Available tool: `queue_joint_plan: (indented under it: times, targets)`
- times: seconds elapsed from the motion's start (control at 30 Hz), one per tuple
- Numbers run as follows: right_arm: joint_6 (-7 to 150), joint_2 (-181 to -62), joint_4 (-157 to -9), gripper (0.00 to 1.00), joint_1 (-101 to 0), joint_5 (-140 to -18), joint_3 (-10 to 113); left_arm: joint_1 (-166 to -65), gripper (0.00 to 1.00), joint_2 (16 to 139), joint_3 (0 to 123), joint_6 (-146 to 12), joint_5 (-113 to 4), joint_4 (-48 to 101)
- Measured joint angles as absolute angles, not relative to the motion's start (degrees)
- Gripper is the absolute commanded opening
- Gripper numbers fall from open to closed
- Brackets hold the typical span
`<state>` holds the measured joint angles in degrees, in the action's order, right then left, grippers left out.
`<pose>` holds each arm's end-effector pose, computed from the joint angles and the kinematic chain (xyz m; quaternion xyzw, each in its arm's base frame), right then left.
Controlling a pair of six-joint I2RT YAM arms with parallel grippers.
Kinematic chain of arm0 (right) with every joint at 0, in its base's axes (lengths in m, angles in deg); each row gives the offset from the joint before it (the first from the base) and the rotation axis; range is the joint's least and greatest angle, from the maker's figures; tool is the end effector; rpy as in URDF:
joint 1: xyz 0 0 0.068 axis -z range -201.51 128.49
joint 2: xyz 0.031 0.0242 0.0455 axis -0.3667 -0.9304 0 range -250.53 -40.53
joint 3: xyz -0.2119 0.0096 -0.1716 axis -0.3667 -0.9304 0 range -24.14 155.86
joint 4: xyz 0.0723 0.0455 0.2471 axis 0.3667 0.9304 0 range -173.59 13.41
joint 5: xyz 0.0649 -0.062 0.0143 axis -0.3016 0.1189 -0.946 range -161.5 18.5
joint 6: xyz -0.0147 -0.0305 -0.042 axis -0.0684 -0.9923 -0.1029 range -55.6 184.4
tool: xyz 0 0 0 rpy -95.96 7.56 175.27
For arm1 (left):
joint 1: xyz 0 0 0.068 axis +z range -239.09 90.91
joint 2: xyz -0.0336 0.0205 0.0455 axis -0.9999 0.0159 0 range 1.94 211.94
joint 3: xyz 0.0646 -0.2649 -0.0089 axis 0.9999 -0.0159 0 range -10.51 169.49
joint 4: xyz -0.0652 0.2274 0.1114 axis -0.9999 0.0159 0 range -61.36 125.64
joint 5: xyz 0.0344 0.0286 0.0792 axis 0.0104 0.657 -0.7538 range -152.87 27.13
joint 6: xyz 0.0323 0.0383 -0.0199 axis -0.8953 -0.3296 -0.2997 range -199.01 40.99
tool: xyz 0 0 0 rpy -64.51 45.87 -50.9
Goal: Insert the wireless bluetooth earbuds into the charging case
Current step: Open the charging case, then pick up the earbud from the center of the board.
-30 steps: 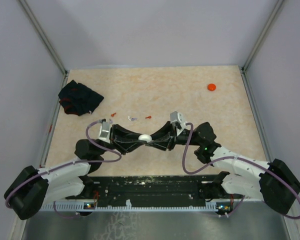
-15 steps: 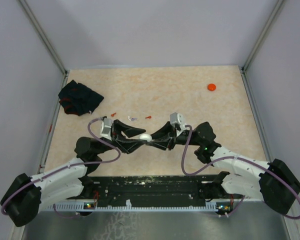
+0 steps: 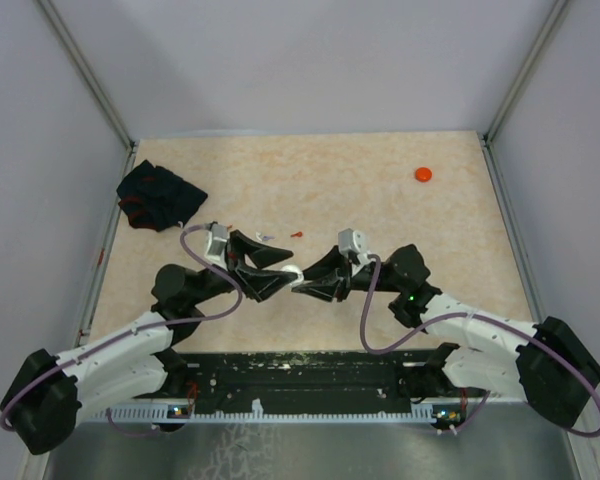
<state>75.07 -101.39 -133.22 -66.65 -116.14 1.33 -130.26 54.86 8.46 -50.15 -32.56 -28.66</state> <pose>0.1389 0.1751 0.2755 -0.4546 0.4536 0.5478 0.5361 0.1339 -0.1411 0.2786 0.2740 0.5039 -0.5804 0.5781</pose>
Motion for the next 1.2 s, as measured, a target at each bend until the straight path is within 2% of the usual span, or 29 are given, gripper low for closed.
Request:
queue_joint_plan:
  times: [0.37,0.6,0.8,1.0,1.2]
  targets:
    - [74.68,-101.46,-133.28,0.00,-66.46,-117.06,0.07,-129.97,0.71,53.09,9.94,-49.84,-38.05,-21.19]
    - [74.57,-101.46,-134.03,0.00,-65.76,-116.58,-0.76,-129.62,0.79,52.81,10.79,-50.24,-39.38,-18.28]
    - [74.64,-101.92,-136.50,0.00,-63.92,-112.56,-4.79,-129.21,0.88,50.47,14.90,-53.65,-43.84,-8.05]
    - [74.44,-102.88,-138.51,0.00,-62.96,-105.23,-8.90,-129.19,0.86,50.16,22.07,-58.96,-54.38,6.90]
    - [73.04,-102.88,-139.80,0.00,-62.96,-98.90,-11.30,-128.73,0.83,57.35,27.52,-61.12,-65.11,18.44]
